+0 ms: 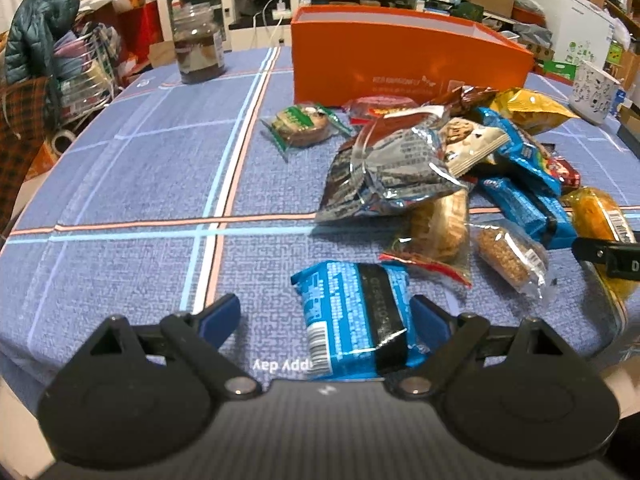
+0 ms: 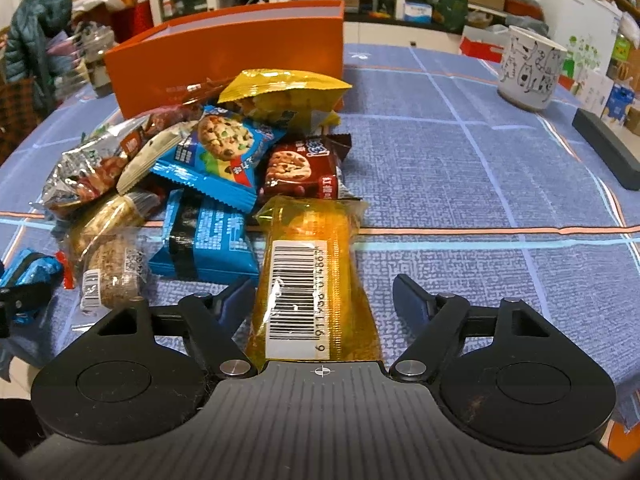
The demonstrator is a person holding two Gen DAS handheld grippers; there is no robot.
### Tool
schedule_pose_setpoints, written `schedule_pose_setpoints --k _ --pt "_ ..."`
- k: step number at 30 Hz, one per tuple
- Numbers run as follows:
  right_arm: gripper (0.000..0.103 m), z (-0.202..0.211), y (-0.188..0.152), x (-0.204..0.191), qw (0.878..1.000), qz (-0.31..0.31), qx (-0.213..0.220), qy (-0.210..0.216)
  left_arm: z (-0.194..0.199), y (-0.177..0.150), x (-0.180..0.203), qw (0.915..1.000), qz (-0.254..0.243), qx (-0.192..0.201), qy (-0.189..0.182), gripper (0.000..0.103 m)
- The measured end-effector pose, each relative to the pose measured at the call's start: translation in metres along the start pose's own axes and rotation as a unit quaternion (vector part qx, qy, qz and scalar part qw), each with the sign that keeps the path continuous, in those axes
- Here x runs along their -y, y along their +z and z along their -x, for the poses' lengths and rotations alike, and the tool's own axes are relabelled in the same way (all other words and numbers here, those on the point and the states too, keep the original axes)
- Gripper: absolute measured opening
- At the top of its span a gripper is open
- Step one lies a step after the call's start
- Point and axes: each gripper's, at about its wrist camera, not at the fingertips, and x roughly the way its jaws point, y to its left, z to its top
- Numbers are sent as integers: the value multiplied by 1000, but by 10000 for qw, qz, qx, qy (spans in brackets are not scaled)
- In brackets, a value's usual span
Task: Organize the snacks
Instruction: 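Close right tool on the yellow barcode bar while left tool holds blue wafer bar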
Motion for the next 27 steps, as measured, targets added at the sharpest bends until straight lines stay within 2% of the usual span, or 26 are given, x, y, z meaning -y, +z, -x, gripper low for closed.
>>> schedule_pose_setpoints --k 6,11,16,20,27 --pt "62 -1 1 1 10000 -7 0 -33 -1 0 -2 10000 22 21 -17 90" --pt "57 -1 1 -1 10000 44 6 -21 0 1 4 9996 -37 78 -265 90" --pt "46 0 2 -2 10000 78 20 26 -1 1 4 9989 60 41 -453 90" --pt "46 1 2 -2 10000 62 14 48 -3 1 0 9984 213 -54 -526 90" --pt "46 0 3 -2 10000 68 6 56 -4 0 1 9982 190 -98 -568 90"
